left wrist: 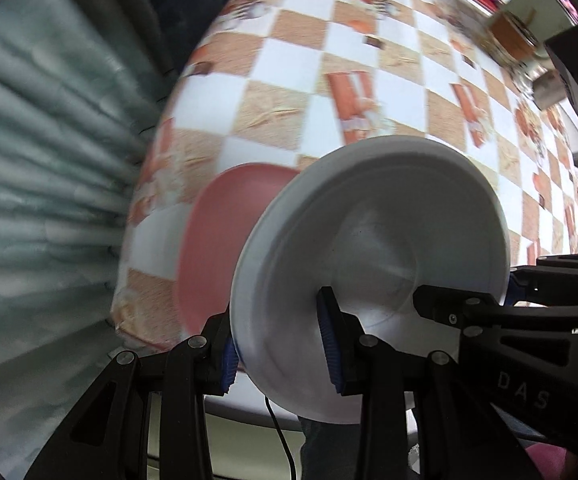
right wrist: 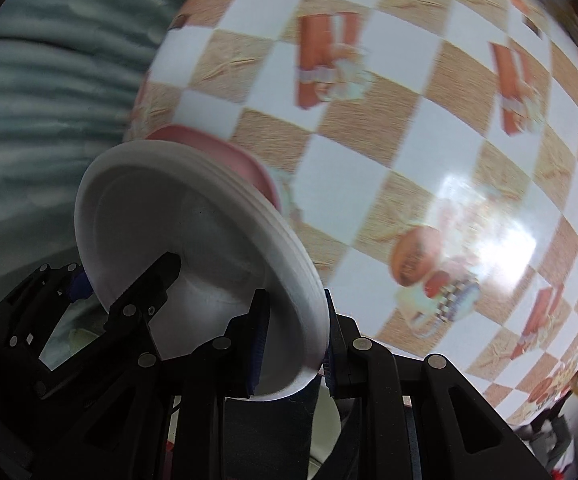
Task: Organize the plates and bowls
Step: 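Lift the bowl stack with both tools and carry it over the pink plate, then lower the bowl stack onto the pink plate and open both tools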
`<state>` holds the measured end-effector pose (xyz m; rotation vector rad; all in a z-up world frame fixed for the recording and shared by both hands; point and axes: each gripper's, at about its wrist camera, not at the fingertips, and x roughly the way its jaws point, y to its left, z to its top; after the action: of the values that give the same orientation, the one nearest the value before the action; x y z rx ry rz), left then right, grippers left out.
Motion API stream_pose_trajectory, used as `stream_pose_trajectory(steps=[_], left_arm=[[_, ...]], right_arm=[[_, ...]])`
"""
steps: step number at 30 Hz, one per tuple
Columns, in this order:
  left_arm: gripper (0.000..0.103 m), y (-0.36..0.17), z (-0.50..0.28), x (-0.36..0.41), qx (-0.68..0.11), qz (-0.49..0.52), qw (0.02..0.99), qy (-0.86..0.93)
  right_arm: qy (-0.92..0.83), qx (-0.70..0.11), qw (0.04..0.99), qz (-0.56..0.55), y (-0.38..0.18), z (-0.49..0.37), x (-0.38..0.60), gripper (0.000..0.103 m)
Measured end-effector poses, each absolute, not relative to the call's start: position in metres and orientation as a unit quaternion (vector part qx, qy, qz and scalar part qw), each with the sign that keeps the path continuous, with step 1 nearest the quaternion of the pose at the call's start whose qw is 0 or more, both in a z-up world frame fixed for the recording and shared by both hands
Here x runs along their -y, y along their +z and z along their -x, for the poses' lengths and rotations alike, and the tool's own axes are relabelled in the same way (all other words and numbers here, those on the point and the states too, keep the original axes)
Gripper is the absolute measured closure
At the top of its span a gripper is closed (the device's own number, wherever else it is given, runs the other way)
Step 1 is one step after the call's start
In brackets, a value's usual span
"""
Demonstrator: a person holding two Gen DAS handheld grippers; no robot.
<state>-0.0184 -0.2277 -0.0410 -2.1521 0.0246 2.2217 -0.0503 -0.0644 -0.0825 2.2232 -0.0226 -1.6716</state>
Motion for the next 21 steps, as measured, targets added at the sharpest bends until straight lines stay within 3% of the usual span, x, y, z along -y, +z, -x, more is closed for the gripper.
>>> stream_pose_trajectory(steps=[21], left_arm=[[0.066, -0.072, 0.016, 0.273, 0.021, 0.711, -0.023, 0.702]], right_arm=[[-0.576, -0.012, 0.206, -0.791, -0.097, 0.036, 0.109, 0.077]])
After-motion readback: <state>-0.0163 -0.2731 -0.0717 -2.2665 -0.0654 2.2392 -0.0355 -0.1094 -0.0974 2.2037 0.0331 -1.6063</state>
